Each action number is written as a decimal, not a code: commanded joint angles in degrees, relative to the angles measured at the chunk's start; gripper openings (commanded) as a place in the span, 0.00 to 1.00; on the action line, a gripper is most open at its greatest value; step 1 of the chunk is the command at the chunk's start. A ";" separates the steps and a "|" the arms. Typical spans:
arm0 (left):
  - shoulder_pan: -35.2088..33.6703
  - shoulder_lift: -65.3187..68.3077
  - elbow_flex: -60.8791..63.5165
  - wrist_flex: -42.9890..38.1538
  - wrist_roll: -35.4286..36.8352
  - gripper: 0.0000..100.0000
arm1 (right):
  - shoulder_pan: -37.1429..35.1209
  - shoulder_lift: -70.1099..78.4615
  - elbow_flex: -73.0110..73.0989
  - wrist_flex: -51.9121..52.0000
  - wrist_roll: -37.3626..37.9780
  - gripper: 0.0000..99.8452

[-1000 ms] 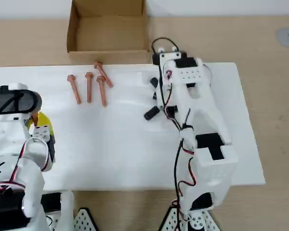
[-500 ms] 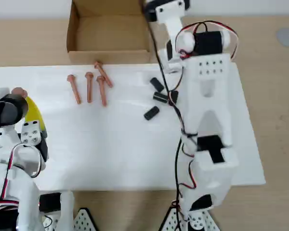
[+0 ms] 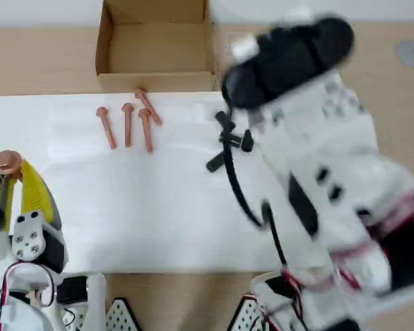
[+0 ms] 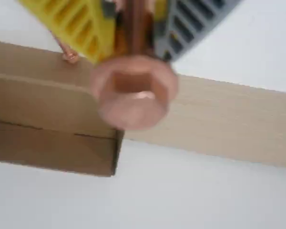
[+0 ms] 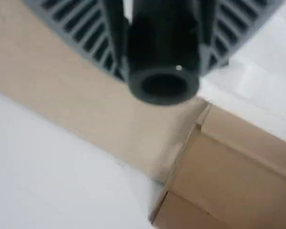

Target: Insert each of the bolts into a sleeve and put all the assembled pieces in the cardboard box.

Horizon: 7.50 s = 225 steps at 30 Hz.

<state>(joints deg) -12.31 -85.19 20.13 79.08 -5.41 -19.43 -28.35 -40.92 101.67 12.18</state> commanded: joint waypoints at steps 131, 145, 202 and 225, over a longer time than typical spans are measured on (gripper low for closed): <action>32.88 -9.63 21.63 -4.92 12.40 0.01 | -38.37 -68.09 126.29 -74.81 -23.74 0.01; 37.27 -9.63 25.32 -7.21 12.31 0.01 | -38.46 -68.09 126.55 -74.46 -23.74 0.01; -1.85 21.67 5.98 -0.97 -1.49 0.26 | -11.30 -26.77 85.58 -69.10 -28.66 0.01; -2.02 23.78 23.12 -11.96 -1.41 0.26 | -0.92 53.32 12.44 -68.84 -28.75 0.01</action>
<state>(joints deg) -13.89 -61.45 43.43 68.00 -6.46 -21.89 18.77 -13.85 33.01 -17.19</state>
